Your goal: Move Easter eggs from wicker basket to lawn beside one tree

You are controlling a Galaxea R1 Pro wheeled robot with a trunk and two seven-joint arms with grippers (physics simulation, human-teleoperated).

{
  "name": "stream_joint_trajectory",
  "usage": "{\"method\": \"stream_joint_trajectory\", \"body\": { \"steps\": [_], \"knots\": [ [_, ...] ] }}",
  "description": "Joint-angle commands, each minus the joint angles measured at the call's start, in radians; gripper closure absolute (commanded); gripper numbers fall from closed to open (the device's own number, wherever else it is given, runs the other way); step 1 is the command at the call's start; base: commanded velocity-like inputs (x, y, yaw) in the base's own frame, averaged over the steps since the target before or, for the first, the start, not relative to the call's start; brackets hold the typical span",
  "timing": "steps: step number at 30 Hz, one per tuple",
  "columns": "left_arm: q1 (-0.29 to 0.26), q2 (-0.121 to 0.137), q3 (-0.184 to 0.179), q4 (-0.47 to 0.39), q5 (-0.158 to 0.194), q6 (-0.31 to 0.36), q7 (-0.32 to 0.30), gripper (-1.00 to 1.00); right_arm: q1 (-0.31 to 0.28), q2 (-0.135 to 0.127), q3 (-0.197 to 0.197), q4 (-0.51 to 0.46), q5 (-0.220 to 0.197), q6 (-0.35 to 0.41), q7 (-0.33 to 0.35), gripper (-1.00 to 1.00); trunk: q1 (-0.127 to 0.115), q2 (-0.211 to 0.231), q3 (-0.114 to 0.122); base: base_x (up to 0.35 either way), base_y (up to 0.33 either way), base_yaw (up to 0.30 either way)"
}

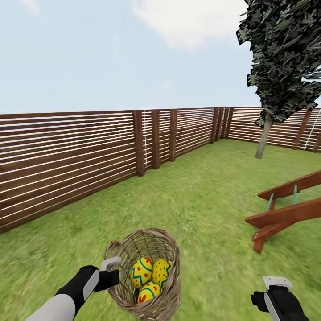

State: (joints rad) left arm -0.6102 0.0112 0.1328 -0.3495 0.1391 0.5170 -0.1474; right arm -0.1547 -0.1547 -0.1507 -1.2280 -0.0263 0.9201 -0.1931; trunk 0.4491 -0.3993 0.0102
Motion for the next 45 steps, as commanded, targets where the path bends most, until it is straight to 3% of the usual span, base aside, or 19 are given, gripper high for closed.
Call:
{"method": "stream_joint_trajectory", "body": {
  "steps": [1,45],
  "knots": [
    [0.0,0.0,0.008,-0.002,0.02,0.008,-0.001,1.0,0.0,0.0,0.0,-0.001,-0.003,0.004,-0.003,-1.0,0.001,-0.001,0.0,0.33,0.0,0.021],
    [0.0,-0.002,0.007,0.0,0.02,0.008,-0.001,1.0,0.0,0.0,0.003,0.018,-0.003,0.003,-0.003,-1.0,0.001,-0.001,0.0,0.33,0.0,0.0]
  ]
}}
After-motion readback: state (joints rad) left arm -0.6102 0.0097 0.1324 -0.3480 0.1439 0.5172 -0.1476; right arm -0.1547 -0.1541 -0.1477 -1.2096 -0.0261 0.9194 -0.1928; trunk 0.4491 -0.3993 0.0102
